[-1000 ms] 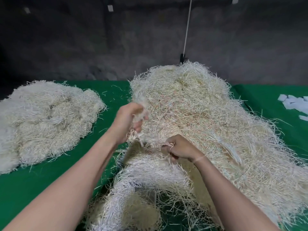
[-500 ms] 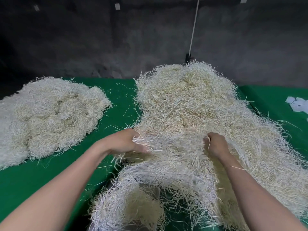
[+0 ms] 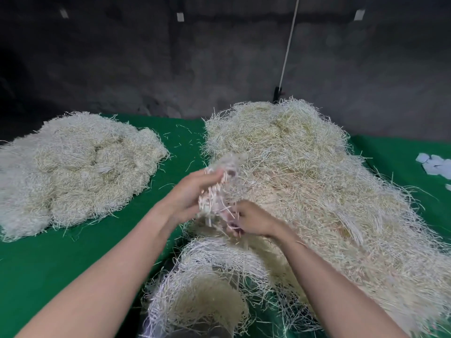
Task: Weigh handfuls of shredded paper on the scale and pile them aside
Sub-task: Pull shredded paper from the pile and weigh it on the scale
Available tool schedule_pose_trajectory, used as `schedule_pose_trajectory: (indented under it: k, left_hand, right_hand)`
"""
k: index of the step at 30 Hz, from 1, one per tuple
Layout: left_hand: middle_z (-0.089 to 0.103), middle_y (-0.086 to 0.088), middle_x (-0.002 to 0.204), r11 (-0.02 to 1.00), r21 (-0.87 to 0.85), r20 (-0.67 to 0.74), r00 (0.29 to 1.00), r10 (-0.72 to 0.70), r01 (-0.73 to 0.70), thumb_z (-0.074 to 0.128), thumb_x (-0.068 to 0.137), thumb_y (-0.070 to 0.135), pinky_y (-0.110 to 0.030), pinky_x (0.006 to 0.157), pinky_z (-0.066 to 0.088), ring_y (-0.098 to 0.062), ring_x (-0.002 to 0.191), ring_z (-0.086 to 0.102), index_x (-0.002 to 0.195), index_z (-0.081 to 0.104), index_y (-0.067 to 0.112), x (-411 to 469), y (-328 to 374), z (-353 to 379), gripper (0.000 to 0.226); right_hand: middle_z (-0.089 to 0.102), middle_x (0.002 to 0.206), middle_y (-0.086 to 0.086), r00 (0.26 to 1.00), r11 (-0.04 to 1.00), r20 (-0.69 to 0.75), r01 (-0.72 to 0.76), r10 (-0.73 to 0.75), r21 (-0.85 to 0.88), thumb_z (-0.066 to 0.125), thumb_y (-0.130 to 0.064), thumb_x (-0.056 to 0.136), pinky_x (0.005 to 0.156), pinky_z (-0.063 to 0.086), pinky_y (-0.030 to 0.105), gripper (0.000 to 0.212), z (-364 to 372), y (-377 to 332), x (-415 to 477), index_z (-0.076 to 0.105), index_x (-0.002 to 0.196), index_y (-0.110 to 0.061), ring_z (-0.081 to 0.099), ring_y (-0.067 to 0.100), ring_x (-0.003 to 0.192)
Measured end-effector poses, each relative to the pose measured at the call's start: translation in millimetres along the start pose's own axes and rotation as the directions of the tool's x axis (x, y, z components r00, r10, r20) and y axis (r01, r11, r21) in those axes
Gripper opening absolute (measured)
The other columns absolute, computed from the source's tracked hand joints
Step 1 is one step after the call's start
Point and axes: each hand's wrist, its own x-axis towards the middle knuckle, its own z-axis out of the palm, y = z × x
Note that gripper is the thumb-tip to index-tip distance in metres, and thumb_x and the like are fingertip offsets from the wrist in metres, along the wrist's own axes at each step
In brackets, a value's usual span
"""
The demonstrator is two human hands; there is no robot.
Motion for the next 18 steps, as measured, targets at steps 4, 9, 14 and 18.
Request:
schedule_pose_trajectory:
  k: [4,9,14,18]
  left_hand:
    - [0.062,-0.007,0.062,0.936,-0.339,0.153,0.987,-0.047,0.097,0.053,0.088,0.024,-0.024,0.045,0.053,-0.015,0.045,0.059,0.105,0.047,0.011,-4,5,3,0.023]
    - [0.059,0.006,0.073,0.996,0.06,-0.165,0.985,-0.058,0.069,0.06,0.081,0.03,-0.025,0.047,0.054,-0.011,0.055,0.057,0.092,0.063,0.02,-11,12,-21,0.014]
    - [0.058,0.012,0.09,0.736,0.647,-0.189,0.977,-0.099,0.2,0.055,0.093,0.028,-0.021,0.075,0.047,-0.003,0.077,0.055,0.096,0.06,0.022,-15,-10,-20,0.008]
    - [0.059,0.0,0.119,0.279,0.945,-0.168,0.985,-0.043,0.173,0.06,0.089,0.037,-0.021,0.086,0.05,-0.014,0.102,0.061,0.122,0.056,0.015,-19,-21,-5,0.04]
  right_hand:
    - [0.06,0.092,0.003,0.983,0.984,-0.045,-0.175,0.176,0.034,0.043,-0.006,0.097,0.085,0.053,0.032,0.02,9,33,1,0.061,0.097,-0.014,0.06,0.015,0.08]
    - [0.055,0.122,0.012,0.783,0.851,-0.345,-0.511,0.518,0.119,0.052,-0.003,0.092,0.079,0.052,0.032,0.016,-51,86,-29,0.054,0.106,-0.01,0.058,0.022,0.095]
    - [0.05,0.139,0.004,0.841,0.719,-0.306,-0.541,0.447,-0.436,0.065,0.002,0.08,0.077,0.051,0.025,0.062,-119,36,-46,0.047,0.135,-0.022,0.059,0.013,0.091]
    - [0.04,0.136,-0.022,0.845,0.971,-0.522,-0.014,-0.117,-0.241,0.057,-0.037,0.086,0.083,0.041,0.018,0.055,-80,-36,-44,0.036,0.137,-0.043,0.045,-0.003,0.107]
